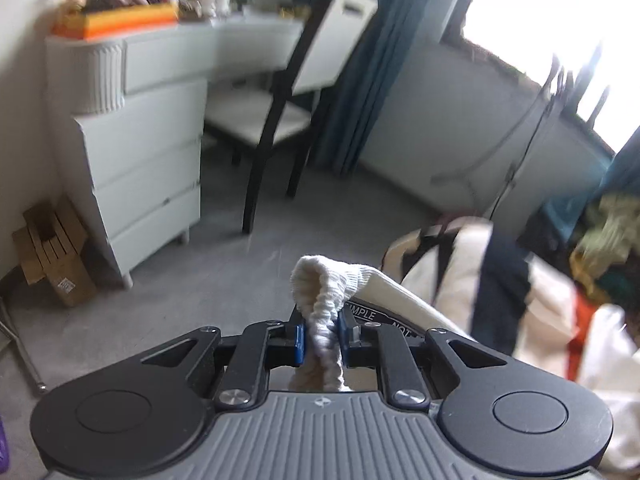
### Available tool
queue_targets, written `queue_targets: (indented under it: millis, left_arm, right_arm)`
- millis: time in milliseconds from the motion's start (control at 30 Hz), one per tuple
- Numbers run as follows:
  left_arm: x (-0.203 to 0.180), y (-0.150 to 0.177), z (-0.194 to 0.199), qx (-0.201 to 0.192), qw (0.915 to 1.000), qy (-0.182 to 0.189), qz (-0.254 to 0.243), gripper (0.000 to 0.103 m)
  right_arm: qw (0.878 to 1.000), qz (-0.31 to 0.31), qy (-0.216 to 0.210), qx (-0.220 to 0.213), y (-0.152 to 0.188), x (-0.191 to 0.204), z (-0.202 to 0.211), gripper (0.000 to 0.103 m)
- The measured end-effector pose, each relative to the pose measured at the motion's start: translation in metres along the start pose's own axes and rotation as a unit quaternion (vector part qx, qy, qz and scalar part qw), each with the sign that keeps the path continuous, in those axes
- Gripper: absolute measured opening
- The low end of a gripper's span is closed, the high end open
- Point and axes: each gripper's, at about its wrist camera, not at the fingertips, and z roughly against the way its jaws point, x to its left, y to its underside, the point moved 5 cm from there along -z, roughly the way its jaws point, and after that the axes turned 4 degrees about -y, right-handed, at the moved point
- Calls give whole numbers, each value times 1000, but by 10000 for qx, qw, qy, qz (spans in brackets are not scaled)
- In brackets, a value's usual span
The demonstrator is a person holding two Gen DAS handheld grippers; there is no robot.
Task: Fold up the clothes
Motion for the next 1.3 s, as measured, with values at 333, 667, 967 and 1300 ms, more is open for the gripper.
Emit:
queue_targets:
  millis: [333,667,967,1300]
  left_arm:
    - [13,13,28,391,9991,99,-120,61]
    - [-67,86,176,-427,9924,689,-926,78]
    - [-184,198,294,-952,9687,1724,-1509,83]
    - [-248,344,335,-1580,9436,2210,-1895,84]
  right_arm:
    - [9949,617,160,782,10,35,-2,91]
    - [9715,2019,1238,-54,12,99,134,91]
    - [9086,2977,2358,-1737,12,133,322,91]
    - [8379,3065,3335,-3046,17,71,434,91]
